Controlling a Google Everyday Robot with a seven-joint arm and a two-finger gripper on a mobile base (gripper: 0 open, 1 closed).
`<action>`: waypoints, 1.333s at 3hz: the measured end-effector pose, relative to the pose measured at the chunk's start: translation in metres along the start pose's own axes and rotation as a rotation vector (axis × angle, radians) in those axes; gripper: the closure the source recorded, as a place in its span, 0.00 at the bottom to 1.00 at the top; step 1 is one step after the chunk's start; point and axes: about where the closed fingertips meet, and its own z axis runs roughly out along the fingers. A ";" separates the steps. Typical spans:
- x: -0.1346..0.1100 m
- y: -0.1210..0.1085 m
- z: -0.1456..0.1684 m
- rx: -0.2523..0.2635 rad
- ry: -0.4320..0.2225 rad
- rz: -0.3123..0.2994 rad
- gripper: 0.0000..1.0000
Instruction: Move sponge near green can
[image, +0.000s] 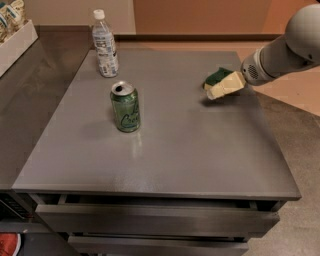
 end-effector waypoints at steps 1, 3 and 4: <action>-0.004 0.001 0.011 0.025 -0.011 -0.026 0.00; -0.005 0.003 0.028 0.026 0.002 -0.055 0.04; -0.001 0.004 0.034 0.006 0.019 -0.046 0.18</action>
Offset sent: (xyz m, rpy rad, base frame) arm 0.0202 0.0123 -0.0162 -0.0747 -0.0574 0.0249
